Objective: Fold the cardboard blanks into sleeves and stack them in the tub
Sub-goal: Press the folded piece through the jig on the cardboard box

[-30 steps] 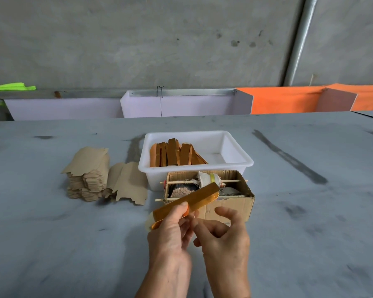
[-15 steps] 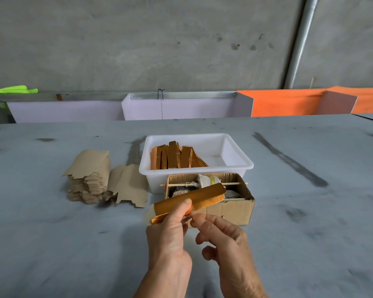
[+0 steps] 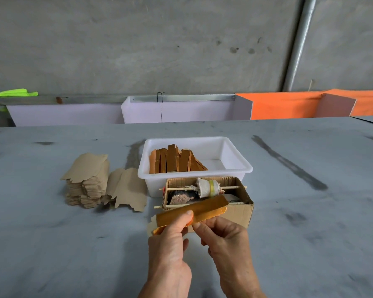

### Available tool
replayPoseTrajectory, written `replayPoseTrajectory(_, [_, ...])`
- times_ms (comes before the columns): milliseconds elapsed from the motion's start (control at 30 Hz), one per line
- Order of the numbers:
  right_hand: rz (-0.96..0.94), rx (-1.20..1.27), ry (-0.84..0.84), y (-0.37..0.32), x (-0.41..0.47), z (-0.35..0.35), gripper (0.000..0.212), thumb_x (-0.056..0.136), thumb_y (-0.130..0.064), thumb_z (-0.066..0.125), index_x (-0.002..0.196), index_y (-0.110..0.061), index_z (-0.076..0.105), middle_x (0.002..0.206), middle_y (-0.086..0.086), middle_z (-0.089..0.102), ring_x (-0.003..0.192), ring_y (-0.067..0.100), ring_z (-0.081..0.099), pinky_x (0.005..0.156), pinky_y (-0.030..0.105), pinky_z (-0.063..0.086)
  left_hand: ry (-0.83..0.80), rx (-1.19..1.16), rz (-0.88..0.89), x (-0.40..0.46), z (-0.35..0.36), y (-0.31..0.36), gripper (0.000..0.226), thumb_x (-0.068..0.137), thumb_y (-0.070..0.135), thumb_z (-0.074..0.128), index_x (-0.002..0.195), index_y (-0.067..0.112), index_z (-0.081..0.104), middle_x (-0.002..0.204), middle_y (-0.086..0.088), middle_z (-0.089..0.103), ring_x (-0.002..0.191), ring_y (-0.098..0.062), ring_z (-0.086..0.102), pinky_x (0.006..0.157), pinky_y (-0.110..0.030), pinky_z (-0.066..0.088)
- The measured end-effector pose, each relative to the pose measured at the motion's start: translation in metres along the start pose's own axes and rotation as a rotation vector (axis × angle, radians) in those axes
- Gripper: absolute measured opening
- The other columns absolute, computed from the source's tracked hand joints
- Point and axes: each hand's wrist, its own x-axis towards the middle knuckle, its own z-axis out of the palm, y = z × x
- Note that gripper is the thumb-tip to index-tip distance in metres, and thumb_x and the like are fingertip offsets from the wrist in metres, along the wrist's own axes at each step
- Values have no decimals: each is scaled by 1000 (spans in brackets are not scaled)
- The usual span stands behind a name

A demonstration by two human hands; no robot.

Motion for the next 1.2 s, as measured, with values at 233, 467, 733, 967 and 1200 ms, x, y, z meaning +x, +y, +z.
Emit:
replayPoseTrajectory(233, [139, 152, 19, 10, 1, -6, 20, 76, -2, 72, 56, -2, 68, 50, 10, 54, 43, 9, 41, 38, 18, 31, -55, 21, -20, 0, 0, -5, 25, 68, 4, 78, 88, 10, 65, 84, -9, 69, 82, -23, 63, 67, -33, 44])
replayPoseTrajectory(467, [364, 518, -30, 5, 0, -2, 5, 64, -13, 70, 61, -9, 72, 59, 7, 63, 49, 10, 57, 40, 18, 40, -168, 65, -29, -2, 0, -5, 15, 66, 1, 78, 74, 9, 68, 64, -4, 69, 64, -19, 58, 72, -34, 45])
replayPoseTrajectory(733, [290, 326, 171, 5, 5, -3, 29, 85, -9, 65, 57, -10, 60, 48, 2, 54, 45, 7, 50, 51, 25, 34, -154, 75, 15, -5, -5, -8, 17, 67, -2, 77, 78, 6, 67, 62, -6, 66, 62, -21, 56, 61, -31, 47])
replayPoseTrajectory(967, [305, 461, 175, -4, 11, -5, 17, 81, 1, 66, 71, -12, 65, 55, -1, 58, 43, 4, 52, 37, 14, 36, -213, 169, 63, -7, -2, 1, 19, 67, -5, 77, 81, 4, 67, 61, -10, 67, 55, -20, 57, 60, -29, 48])
replayPoseTrajectory(1200, [178, 175, 174, -26, 31, -3, 10, 85, -4, 65, 75, -5, 64, 50, 1, 57, 41, 5, 51, 40, 16, 37, -244, 422, 277, 1, 7, 30, 6, 80, 8, 72, 82, 13, 70, 69, -4, 72, 62, -19, 68, 50, -22, 48])
